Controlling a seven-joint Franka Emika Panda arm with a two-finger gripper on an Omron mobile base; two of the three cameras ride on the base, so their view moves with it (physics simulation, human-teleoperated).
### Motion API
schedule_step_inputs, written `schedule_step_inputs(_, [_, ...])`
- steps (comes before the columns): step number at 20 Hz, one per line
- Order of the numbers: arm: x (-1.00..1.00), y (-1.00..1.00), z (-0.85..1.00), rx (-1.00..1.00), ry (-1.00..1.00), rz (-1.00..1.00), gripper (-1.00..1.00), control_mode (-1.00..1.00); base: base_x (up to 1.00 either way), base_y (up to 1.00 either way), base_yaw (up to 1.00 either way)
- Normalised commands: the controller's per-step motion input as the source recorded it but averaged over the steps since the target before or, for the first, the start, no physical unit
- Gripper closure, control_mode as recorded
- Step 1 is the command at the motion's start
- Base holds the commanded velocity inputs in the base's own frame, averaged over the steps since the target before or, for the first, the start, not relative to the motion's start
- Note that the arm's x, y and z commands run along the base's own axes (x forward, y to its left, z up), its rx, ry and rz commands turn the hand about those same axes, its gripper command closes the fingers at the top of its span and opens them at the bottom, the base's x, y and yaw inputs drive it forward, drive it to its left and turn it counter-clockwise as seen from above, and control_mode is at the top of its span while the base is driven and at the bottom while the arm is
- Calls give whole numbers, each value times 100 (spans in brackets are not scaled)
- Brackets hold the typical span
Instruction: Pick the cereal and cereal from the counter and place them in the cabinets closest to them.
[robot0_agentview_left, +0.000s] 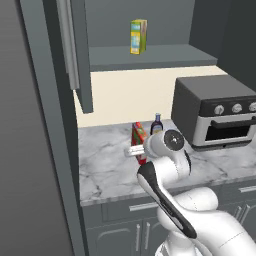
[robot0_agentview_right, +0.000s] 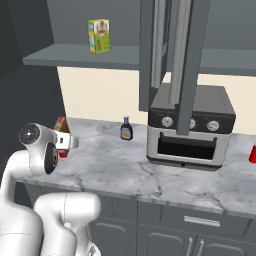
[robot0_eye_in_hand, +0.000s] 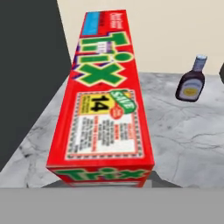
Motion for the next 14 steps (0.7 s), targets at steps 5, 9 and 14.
schedule_step_inputs(5, [-38, 0, 65, 0, 0, 0, 100, -100, 0, 0, 0])
schedule_step_inputs(9, [-35, 0, 66, 0, 1, 0, 100, -100, 0, 0, 0])
schedule_step_inputs(14, [-40, 0, 60, 0, 1, 0, 100, -100, 0, 0, 0])
